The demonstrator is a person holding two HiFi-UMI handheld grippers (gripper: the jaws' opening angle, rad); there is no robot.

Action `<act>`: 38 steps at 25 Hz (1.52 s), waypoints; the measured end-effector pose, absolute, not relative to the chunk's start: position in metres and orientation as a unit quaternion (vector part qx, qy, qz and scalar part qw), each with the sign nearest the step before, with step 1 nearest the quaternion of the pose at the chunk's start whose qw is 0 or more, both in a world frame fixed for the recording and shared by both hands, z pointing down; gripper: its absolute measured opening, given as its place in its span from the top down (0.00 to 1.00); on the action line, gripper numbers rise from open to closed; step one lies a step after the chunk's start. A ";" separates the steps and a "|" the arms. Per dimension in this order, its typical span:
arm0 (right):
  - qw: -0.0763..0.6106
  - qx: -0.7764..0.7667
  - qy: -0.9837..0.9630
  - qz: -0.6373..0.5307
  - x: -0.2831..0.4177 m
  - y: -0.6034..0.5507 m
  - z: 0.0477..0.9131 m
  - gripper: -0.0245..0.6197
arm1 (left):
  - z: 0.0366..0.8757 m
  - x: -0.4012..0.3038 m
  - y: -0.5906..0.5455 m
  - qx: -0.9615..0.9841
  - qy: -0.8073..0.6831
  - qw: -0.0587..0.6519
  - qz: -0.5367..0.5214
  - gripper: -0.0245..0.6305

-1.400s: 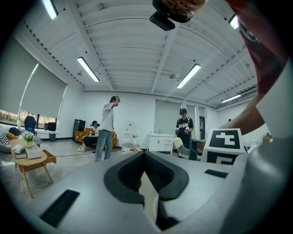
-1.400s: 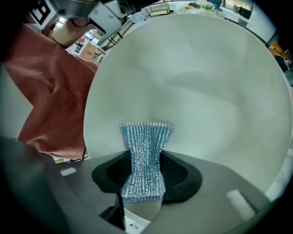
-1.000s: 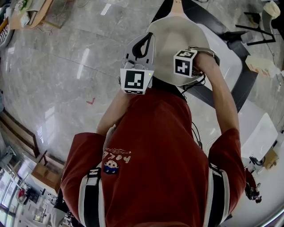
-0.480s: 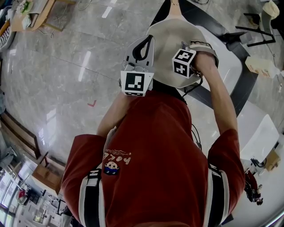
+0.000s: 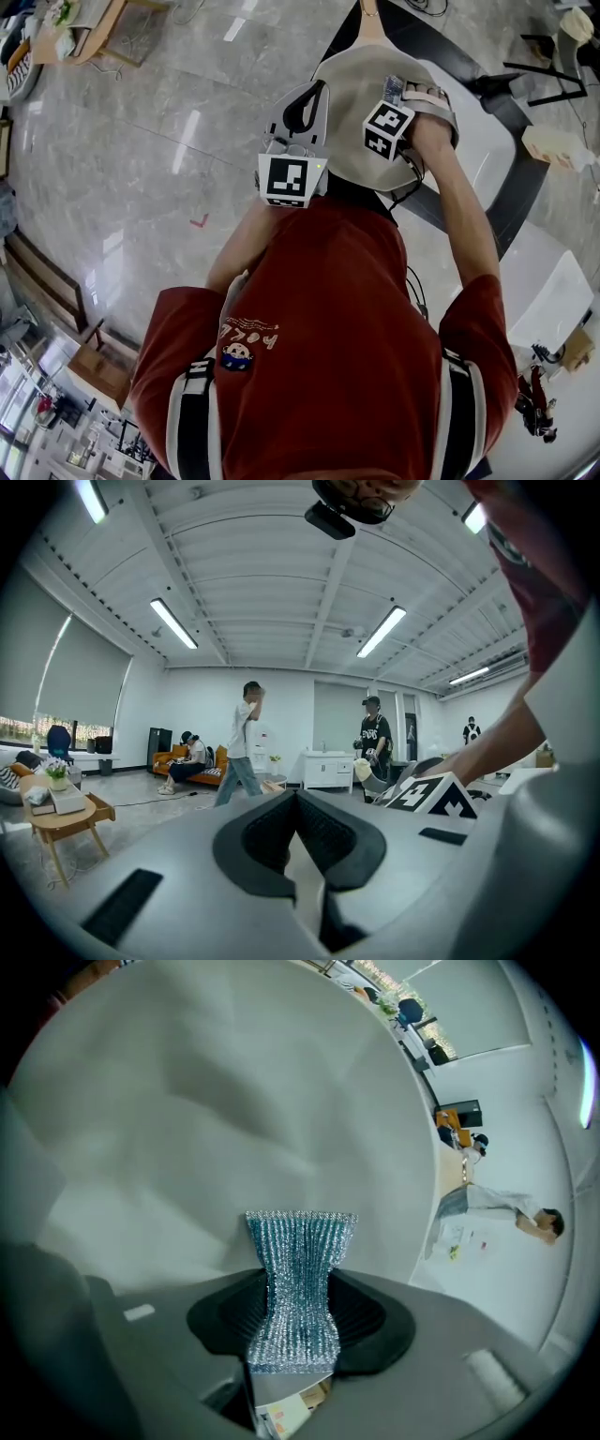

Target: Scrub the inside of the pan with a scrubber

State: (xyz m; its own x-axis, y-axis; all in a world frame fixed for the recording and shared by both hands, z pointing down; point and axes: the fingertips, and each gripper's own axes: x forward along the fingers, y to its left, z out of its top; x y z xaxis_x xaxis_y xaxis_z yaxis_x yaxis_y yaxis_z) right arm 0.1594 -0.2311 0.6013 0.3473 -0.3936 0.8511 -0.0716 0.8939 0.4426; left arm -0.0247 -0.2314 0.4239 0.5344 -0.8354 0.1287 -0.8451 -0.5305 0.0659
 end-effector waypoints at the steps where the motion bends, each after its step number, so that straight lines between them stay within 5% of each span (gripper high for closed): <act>1: 0.790 0.221 -0.562 -0.107 0.158 -0.236 0.599 0.65 | 0.424 -0.025 -0.231 0.874 -0.481 0.061 0.043 0.95; 22: 0.662 0.363 -0.616 -0.225 0.109 -0.296 0.572 0.64 | 0.428 -0.051 -0.223 0.852 -0.517 0.051 0.067 0.95; 38: 0.601 0.251 -0.752 -0.099 0.051 -0.249 0.610 0.64 | 0.428 -0.056 -0.217 0.846 -0.525 0.054 0.072 0.95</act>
State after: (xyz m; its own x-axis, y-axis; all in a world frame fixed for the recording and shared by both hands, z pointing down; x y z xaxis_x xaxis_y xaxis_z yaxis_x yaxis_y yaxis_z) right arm 0.0510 -0.2494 0.6099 -0.1515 -0.4961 0.8550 -0.2590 0.8547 0.4500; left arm -0.0563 -0.2166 0.4280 0.4380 -0.8812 0.1779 -0.8966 -0.4425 0.0159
